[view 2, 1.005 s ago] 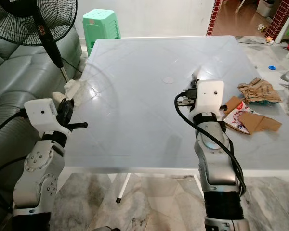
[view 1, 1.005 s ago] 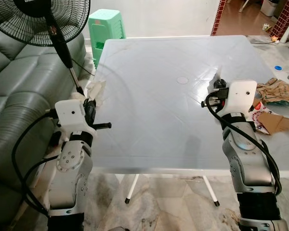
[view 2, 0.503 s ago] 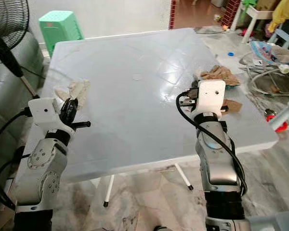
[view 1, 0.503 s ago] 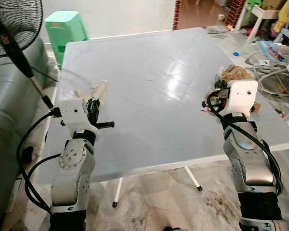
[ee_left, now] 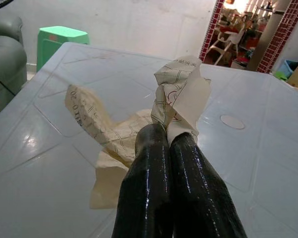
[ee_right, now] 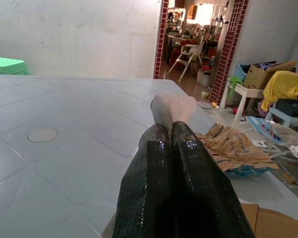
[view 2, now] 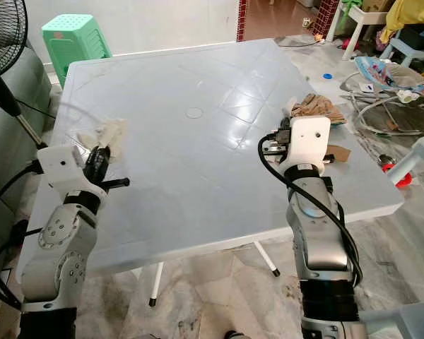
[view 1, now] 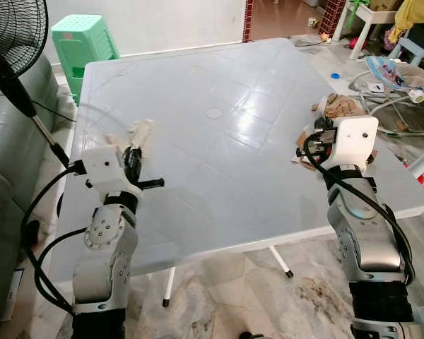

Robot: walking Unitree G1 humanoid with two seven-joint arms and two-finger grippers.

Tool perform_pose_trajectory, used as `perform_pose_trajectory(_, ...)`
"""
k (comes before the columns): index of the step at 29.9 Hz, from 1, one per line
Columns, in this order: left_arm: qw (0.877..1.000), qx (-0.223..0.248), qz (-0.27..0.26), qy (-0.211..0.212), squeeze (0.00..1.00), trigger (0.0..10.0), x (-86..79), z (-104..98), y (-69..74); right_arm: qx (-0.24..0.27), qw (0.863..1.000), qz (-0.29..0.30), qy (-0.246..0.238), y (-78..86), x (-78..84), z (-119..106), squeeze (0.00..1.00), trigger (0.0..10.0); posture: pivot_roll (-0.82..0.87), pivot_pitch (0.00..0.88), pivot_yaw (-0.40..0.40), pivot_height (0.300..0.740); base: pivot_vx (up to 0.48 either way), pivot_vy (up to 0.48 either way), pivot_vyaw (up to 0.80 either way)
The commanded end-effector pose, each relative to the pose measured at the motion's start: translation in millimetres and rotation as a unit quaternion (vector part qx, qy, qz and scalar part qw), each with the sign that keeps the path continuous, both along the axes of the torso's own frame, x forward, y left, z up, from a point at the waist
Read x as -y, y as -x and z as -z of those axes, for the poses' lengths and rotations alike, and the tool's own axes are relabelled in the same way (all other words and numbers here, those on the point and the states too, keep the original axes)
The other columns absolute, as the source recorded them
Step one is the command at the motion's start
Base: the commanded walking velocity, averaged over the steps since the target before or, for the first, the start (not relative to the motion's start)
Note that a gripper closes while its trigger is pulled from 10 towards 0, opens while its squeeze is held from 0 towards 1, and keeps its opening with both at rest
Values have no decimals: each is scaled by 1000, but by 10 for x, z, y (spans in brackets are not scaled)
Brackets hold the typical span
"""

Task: Picking trash to rubbish bin

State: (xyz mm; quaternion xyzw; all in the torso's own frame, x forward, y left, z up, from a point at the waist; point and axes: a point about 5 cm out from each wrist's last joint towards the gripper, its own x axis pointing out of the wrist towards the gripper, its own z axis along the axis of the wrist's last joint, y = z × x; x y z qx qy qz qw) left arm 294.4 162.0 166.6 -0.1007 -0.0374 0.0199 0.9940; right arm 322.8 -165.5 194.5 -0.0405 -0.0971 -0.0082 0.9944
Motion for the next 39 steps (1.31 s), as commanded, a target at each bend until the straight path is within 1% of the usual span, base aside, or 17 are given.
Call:
perform_pose_trajectory(1,1000,-8,-3,7,0,10000,2,24,2,3,1000,-1,-2,-4,13,-41,0,10000,-51,79,-3,740,0,0,-781)
perform_pose_trajectory(4,1000,-7,-1,2,0,10000,13,18,3,8,1000,-3,-1,-3,5,-52,0,10000,-51,79,-3,740,0,0,-771)
perform_pose_trajectory(11,1000,-8,-1,2,0,10000,22,26,9,11,1000,-10,4,2,-17,-65,0,10000,-53,82,-9,740,0,0,0)
perform_pose_trajectory(24,1000,-15,4,1,0,10000,46,50,23,8,1000,-12,5,17,-8,-56,0,10000,-54,91,-10,740,0,0,0)
perform_pose_trajectory(37,1000,-18,6,-1,0,10000,25,53,27,7,1000,-13,3,5,-22,-48,0,10000,-46,88,-7,740,0,0,0)
perform_pose_trajectory(39,1000,-18,8,-1,0,10000,32,49,24,6,1000,-12,3,3,-18,-48,0,10000,-46,88,-7,740,-244,0,0)
